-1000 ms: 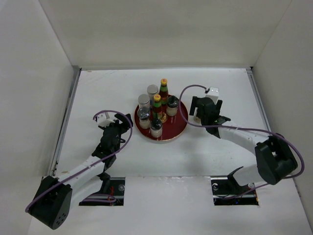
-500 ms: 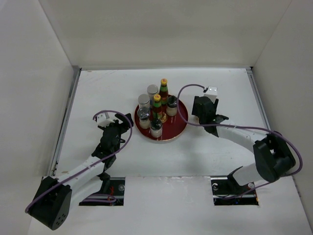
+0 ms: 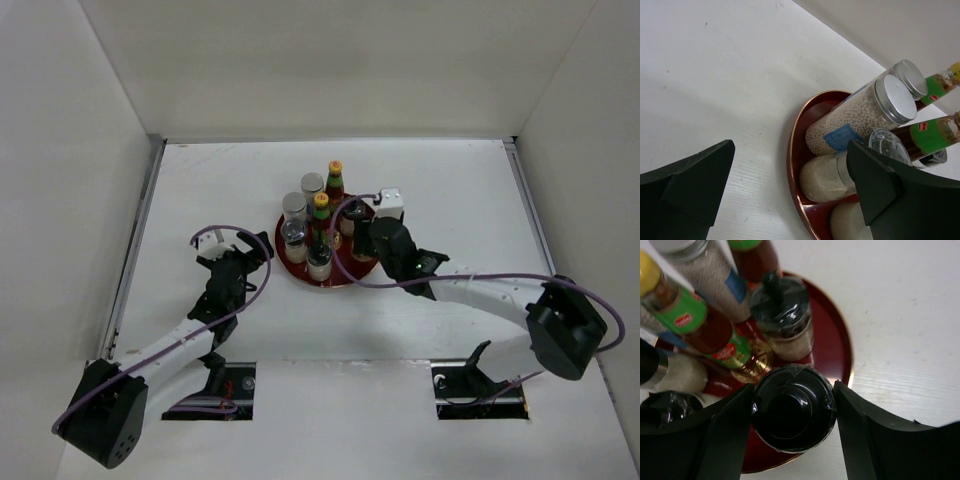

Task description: Organize the condiment bottles

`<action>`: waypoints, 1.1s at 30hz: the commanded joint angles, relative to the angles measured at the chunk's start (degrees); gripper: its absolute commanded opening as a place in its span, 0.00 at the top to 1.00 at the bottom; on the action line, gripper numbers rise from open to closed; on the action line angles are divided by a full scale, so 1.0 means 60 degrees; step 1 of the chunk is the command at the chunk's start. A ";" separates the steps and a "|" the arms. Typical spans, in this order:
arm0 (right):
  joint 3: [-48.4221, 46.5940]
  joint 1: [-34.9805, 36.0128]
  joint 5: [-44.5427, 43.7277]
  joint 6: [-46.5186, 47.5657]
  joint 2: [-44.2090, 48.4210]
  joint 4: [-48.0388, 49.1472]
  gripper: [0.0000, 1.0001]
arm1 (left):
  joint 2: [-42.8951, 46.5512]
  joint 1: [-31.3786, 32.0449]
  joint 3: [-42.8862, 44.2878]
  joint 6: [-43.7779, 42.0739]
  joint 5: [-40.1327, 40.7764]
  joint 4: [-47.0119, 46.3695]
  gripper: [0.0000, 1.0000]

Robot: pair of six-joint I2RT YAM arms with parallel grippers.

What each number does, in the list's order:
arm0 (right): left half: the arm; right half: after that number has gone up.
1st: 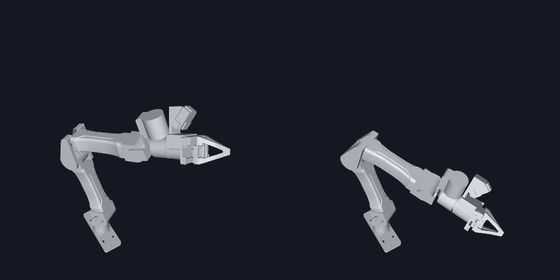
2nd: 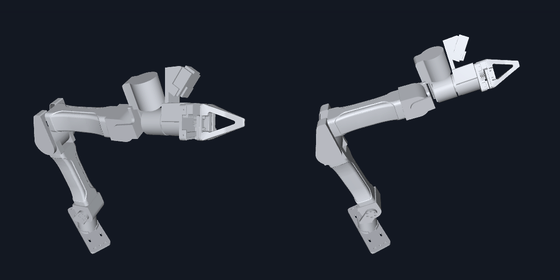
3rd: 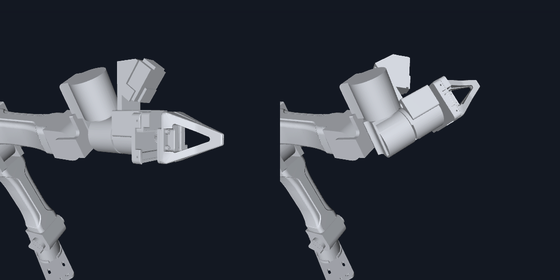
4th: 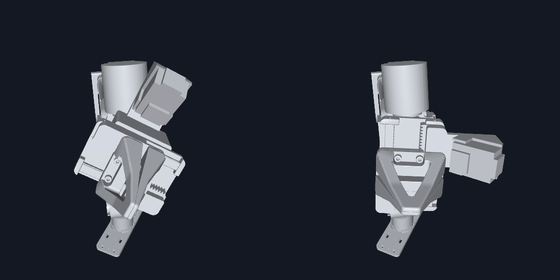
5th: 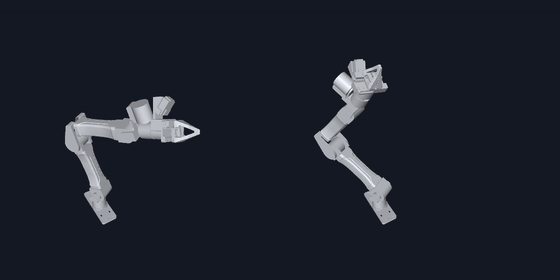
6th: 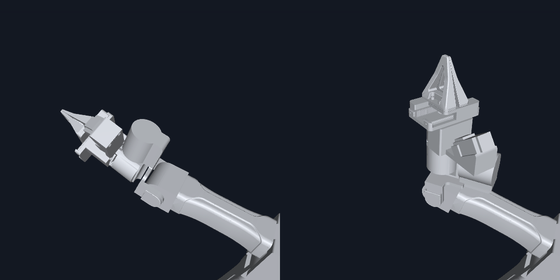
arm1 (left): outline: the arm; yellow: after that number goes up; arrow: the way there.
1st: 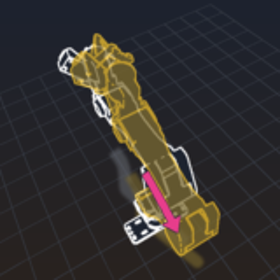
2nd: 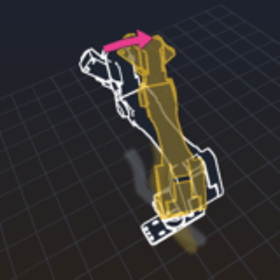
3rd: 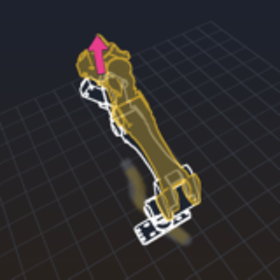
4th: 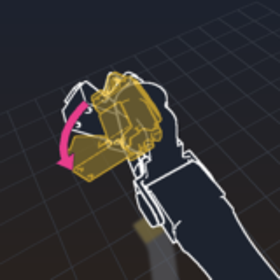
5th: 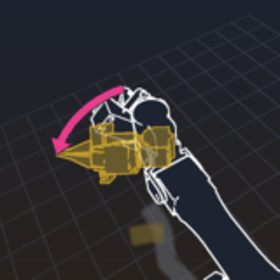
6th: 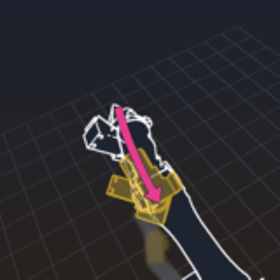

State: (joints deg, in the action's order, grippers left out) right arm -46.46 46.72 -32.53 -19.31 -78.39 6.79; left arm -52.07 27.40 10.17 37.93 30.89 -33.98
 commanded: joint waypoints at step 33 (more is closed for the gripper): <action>0.3407 -0.2344 -0.0219 -0.2464 0.3398 0.3439 0.00 | -0.0125 0.0245 0.3256 0.0445 0.1325 0.5238 0.00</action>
State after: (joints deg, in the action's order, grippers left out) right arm -25.98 33.93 -35.73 -28.69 -58.76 23.53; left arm -53.47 28.21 27.24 40.27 37.47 -4.64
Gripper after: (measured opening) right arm 0.999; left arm 0.997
